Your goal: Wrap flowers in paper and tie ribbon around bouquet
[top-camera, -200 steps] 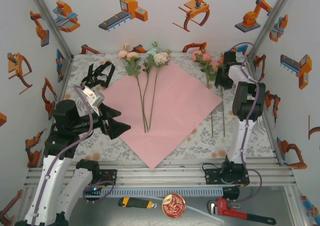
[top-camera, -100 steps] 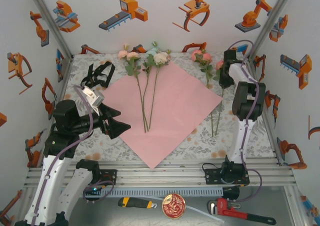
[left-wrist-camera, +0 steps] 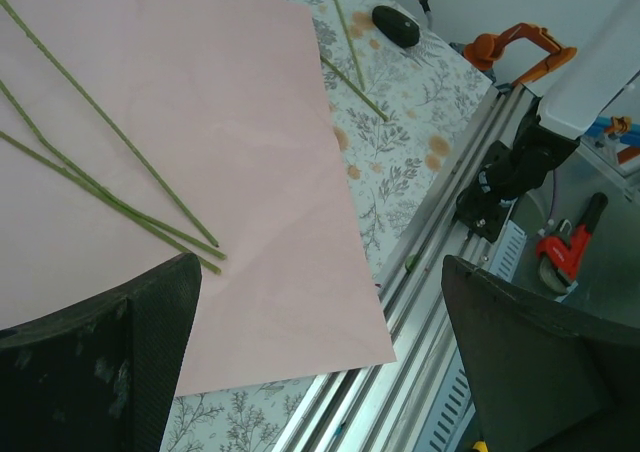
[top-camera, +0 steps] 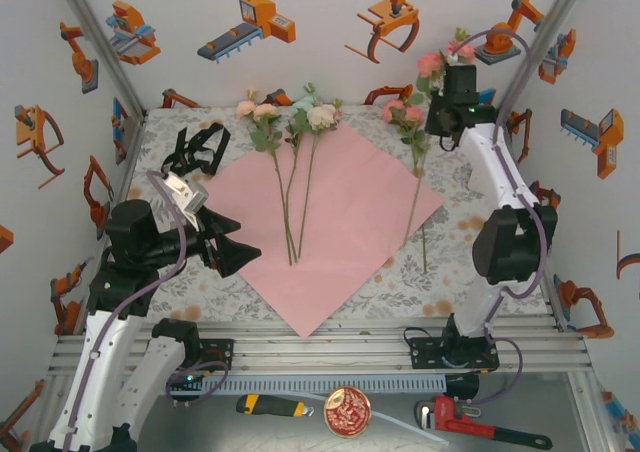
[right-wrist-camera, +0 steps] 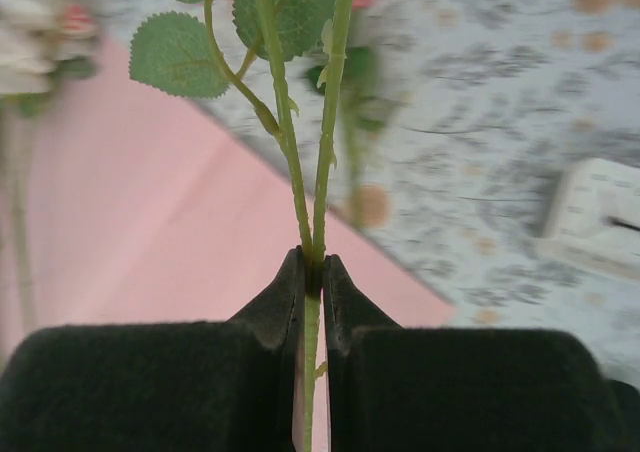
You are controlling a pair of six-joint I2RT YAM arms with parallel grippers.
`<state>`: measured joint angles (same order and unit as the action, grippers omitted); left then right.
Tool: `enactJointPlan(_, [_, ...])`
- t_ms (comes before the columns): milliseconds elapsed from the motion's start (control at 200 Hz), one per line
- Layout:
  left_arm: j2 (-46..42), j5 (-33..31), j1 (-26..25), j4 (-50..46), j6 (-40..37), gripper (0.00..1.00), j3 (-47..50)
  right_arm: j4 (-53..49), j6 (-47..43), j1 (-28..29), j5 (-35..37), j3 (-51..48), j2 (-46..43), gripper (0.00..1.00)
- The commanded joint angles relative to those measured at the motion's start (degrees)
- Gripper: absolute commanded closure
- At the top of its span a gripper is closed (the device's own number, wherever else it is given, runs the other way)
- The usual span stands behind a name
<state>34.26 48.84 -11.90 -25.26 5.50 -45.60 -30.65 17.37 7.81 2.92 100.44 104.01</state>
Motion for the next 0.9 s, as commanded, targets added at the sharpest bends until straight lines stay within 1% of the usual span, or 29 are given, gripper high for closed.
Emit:
enactJointPlan(0, [-0.6, -0.1, 0.5, 1.0, -0.2, 0.03, 0.4, 3.7, 13.2, 3.9, -9.7, -1.0, 3.8, 1.0])
enactJointPlan(90, [-0.4, -0.2, 0.5, 0.9, -0.1, 0.03, 0.4, 7.3, 17.8, 7.8, -9.7, -0.7, 7.1, 1.0])
enactJointPlan(175, [-0.5, -0.5, 0.5, 0.8, -0.2, 0.03, 0.4, 9.4, 20.4, 11.1, -8.6, 0.7, 11.2, 1.0])
enactJointPlan(275, [-0.6, -0.7, 0.6, 0.7, -0.4, 0.03, 0.4, 10.8, 23.5, 13.8, -8.5, 3.4, 16.7, 1.0])
enactJointPlan(345, [-0.5, -0.7, 0.6, 0.6, -0.5, 0.03, 0.4, 11.9, 24.9, 14.9, -8.6, 5.9, 20.6, 1.0])
enactJointPlan(456, [-0.2, -0.8, 0.6, 0.4, -0.7, 0.03, 0.3, 10.4, 25.0, 16.2, -7.3, 11.8, 26.9, 1.0])
enactJointPlan(551, [0.0, -0.8, 0.6, 0.3, -0.7, 0.03, 0.3, 11.2, 24.7, 16.5, -8.3, 15.4, 31.3, 1.0])
enactJointPlan(606, [0.0, -0.8, 0.6, 0.2, -0.7, 0.03, 0.2, 11.4, 23.6, 16.6, -9.3, 17.0, 33.4, 0.96])
enactJointPlan(676, [0.1, -0.9, 0.6, 0.1, -0.8, 0.03, 0.3, 10.4, 22.1, 16.5, -9.3, 17.9, 34.4, 0.87])
enactJointPlan(896, [0.5, -0.8, 0.7, 0.1, -0.7, 0.03, 0.1, 10.0, 16.0, 16.2, -9.9, 14.5, 29.7, 0.63])
